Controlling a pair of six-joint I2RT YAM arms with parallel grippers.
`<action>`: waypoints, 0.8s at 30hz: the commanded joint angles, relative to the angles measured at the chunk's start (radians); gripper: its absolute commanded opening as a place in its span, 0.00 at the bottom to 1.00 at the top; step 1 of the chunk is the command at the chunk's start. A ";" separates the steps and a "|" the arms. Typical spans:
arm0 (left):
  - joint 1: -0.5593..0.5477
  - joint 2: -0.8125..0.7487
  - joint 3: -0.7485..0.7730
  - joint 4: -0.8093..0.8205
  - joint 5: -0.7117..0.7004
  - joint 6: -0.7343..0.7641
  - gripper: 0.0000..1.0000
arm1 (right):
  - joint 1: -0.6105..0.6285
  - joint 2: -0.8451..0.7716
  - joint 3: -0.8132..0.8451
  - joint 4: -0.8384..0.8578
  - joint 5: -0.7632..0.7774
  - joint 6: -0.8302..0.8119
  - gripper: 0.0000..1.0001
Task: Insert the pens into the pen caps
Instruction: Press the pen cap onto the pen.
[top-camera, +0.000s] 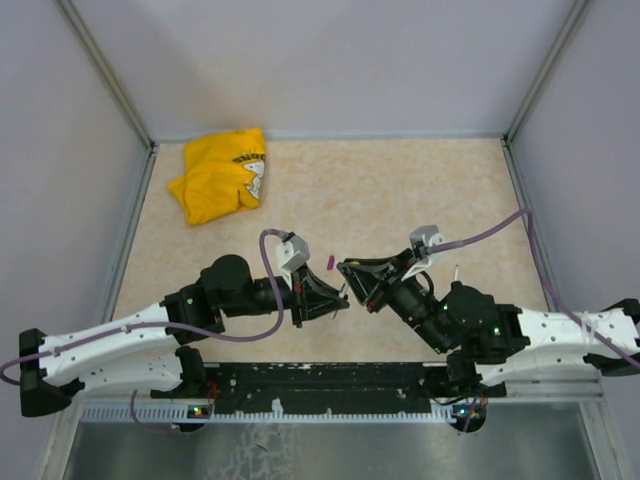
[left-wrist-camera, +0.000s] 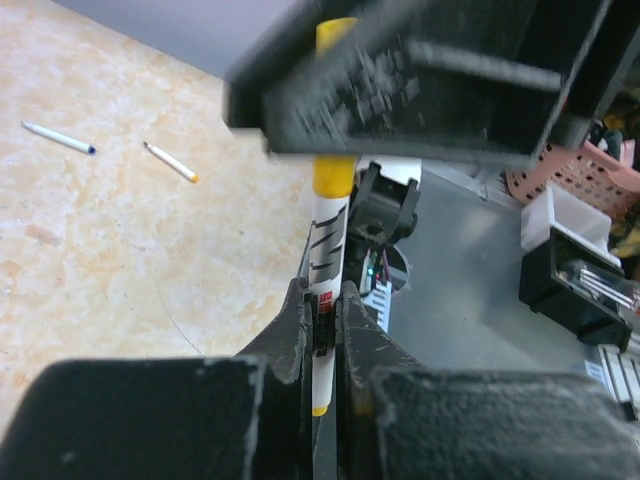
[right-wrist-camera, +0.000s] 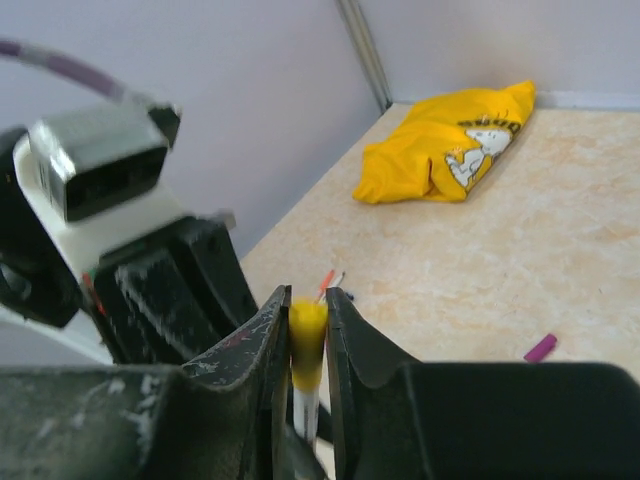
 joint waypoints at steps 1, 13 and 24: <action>0.037 -0.040 0.038 0.163 -0.138 -0.021 0.00 | 0.045 -0.018 -0.054 -0.062 -0.105 -0.028 0.21; 0.037 -0.065 0.006 0.173 -0.134 -0.021 0.00 | 0.045 -0.113 -0.142 0.008 -0.152 -0.038 0.26; 0.037 -0.155 -0.082 0.281 -0.017 0.030 0.00 | 0.045 -0.228 -0.220 -0.041 -0.218 -0.044 0.26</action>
